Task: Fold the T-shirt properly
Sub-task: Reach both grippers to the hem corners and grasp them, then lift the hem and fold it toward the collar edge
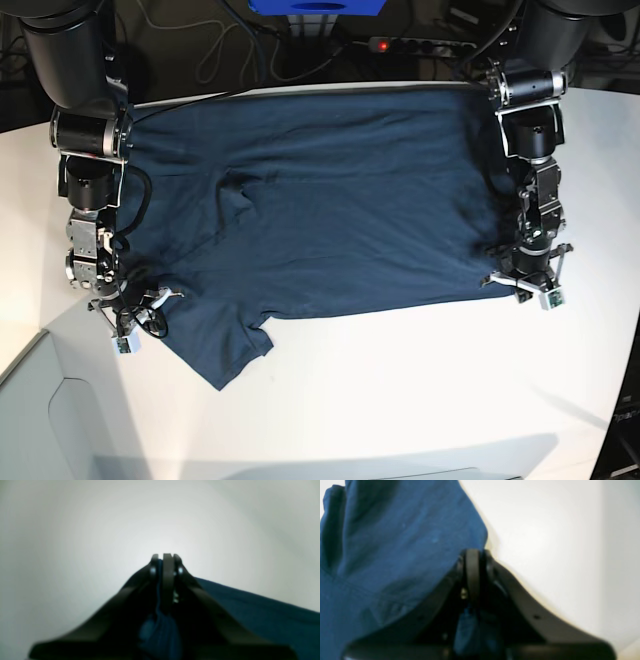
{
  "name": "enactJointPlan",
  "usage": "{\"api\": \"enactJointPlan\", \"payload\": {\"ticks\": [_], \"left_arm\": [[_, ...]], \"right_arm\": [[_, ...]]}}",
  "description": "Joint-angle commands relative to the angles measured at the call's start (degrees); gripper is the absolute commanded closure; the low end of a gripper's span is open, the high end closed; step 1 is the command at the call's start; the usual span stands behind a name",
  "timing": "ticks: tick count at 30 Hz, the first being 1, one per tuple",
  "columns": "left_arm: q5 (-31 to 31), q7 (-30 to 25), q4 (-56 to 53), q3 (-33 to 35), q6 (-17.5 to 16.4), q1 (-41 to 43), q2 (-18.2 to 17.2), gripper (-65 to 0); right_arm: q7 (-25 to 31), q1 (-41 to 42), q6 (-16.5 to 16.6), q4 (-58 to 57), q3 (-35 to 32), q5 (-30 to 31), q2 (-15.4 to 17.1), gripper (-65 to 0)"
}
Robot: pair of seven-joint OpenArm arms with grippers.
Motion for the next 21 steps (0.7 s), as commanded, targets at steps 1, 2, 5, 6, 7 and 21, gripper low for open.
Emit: {"api": "enactJointPlan", "payload": {"ticks": [1,2,5,6,7,21], "left_arm": [[0.6,3.3,-0.1,0.0,0.6,-0.2,-0.6,0.0],[0.6,3.3,-0.1,0.0,0.6,-0.2,-0.6,0.0],[0.2,3.6,0.2,-0.1,0.6,-0.2,-0.5,0.0],[0.2,3.7,0.9,-0.1,0.6,-0.2,-0.5,0.0],[0.1,3.8,2.1,-0.1,0.6,-0.1,-0.5,0.0],[0.0,9.8,23.4,-0.5,0.5,8.8,-0.4,0.0]], "right_arm": [[-0.8,1.0,-0.1,0.6,-0.1,-0.3,0.4,-0.7],[-0.8,1.0,-0.1,1.1,-0.1,-0.3,0.4,-0.4],[-1.2,0.7,-0.1,5.7,-0.1,-0.3,0.2,-0.1],[-1.4,-0.1,-0.1,7.6,-0.1,-0.3,0.2,-0.1],[-2.0,-0.6,-0.1,9.7,-0.1,-0.3,0.2,-0.1],[-11.0,-11.3,-0.1,35.3,0.3,-0.2,0.4,-0.1]]}}
